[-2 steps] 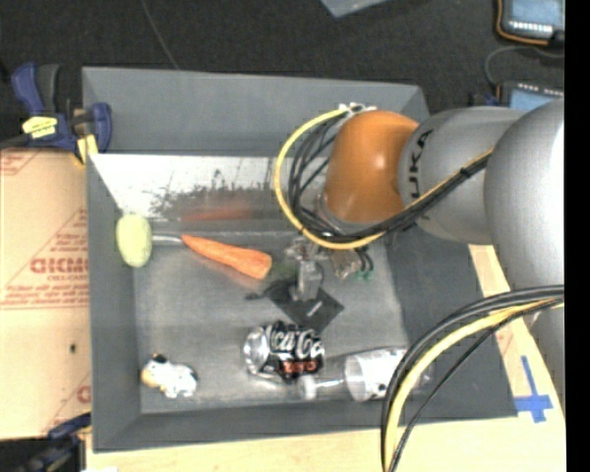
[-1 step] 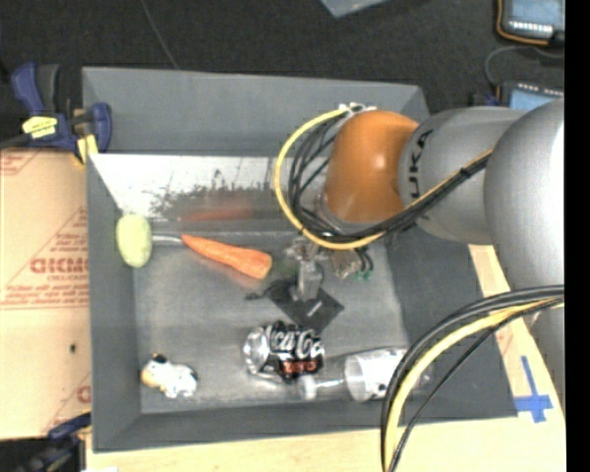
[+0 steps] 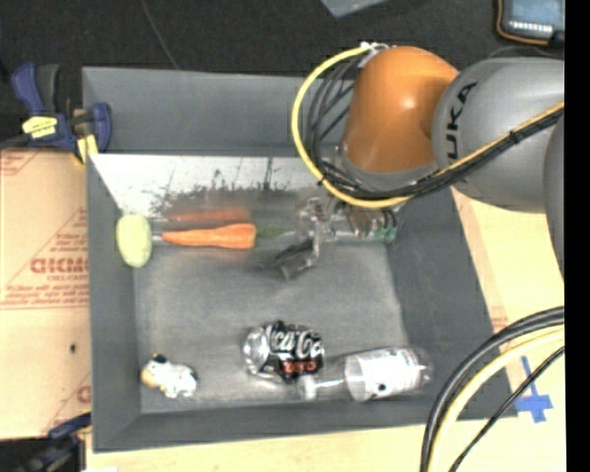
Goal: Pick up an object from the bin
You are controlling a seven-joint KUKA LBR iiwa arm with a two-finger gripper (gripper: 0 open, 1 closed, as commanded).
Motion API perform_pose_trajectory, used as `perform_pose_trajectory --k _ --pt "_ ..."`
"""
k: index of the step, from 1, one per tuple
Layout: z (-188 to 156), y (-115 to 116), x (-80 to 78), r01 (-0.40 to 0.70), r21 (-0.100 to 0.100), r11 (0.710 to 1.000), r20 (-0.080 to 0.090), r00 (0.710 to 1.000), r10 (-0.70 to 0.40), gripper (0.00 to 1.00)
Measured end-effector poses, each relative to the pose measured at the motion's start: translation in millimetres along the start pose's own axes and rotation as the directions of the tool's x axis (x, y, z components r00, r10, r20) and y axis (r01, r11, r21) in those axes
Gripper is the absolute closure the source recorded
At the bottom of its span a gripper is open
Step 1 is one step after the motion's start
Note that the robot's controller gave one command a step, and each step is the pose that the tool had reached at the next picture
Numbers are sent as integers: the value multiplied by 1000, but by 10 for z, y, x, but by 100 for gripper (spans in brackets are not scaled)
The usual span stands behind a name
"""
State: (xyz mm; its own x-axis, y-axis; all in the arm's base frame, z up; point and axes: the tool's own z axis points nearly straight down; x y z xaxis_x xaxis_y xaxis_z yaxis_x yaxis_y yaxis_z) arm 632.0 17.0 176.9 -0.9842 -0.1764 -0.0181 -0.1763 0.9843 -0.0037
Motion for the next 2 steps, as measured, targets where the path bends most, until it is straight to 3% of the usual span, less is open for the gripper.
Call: perform_pose_trajectory --k 1,2 --pt "0 0 0 0 0 1000 0 1000 0 100" --pt "-1017 -87 -129 -7 1 1000 5 1000 7 100"
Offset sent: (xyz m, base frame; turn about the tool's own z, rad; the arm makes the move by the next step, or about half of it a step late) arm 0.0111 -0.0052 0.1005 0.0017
